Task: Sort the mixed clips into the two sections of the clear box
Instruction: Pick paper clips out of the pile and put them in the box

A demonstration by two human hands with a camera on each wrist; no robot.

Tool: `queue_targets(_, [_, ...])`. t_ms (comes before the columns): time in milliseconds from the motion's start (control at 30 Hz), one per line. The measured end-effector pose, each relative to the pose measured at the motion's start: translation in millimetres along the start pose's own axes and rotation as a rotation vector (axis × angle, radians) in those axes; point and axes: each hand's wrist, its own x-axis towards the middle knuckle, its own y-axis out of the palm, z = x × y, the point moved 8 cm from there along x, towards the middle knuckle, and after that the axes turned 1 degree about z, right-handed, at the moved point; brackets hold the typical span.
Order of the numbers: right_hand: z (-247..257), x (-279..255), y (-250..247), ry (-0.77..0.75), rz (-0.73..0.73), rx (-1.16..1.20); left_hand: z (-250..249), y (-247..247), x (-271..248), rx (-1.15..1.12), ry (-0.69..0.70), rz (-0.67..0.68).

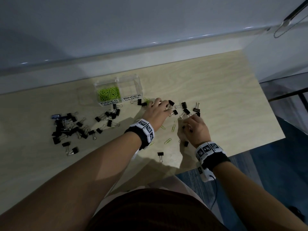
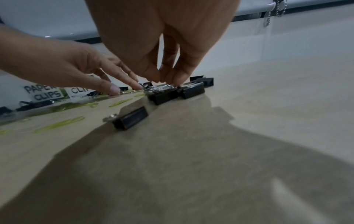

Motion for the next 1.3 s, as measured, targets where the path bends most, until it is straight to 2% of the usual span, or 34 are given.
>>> queue_targets(67, [9.2, -1.6, 3.8, -0.003, 0.014, -0.162, 1.0, 1.8, -10.8, 0.024, -0.008, 0.020])
queue_targets(200, [31.8, -9.2, 17.1, 0.051, 0.155, -0.390, 2.2, -0.5, -40.8, 0.072, 0.028, 0.022])
queue_targets(300, [56.4, -20.8, 25.3, -0.008, 0.157, -0.367, 7.2, 4.9, -62.9, 0.085, 0.030, 0.036])
queue_targets(400, [80.0, -36.1, 43.1, -0.129, 0.191, -0.326, 17.6, 10.2, -81.1, 0.074, 0.003, 0.064])
queue_targets(467, [92.1, -43.7, 55.3, -0.219, 0.240, -0.306, 22.6, 7.5, -87.8, 0.058, 0.009, 0.042])
queue_targets(533, [100.2, -40.3, 55.5, -0.279, 0.210, -0.276, 25.2, 0.3, -85.7, 0.021, 0.012, 0.022])
queue_targets(600, [99.6, -22.8, 44.4, -0.243, 0.123, -0.203, 29.1, -6.1, -73.6, -0.053, -0.024, 0.018])
queue_targets(667, [90.4, 3.8, 34.8, -0.157, 0.101, -0.175, 35.0, -10.5, -52.4, -0.098, -0.064, -0.012])
queue_targets(767, [77.2, 48.9, 29.2, -0.049, 0.144, -0.235, 36.4, -9.9, -22.8, -0.111, -0.068, 0.006])
queue_targets(900, [82.1, 95.4, 42.2, -0.100, 0.304, -0.382, 36.7, -11.8, -11.9, -0.067, -0.074, 0.007])
queue_targets(1000, [78.8, 108.4, 55.4, -0.116, 0.405, -0.463, 38.5, -10.0, -14.0, -0.039, -0.085, -0.010])
queue_targets(1133, [63.4, 119.4, 52.1, -0.024, 0.363, -0.421, 45.2, -4.0, -12.8, 0.067, -0.109, 0.059])
queue_targets(1300, [27.0, 131.7, 38.3, 0.168, 0.319, -0.298, 41.6, -4.8, -11.4, 0.067, -0.114, 0.043])
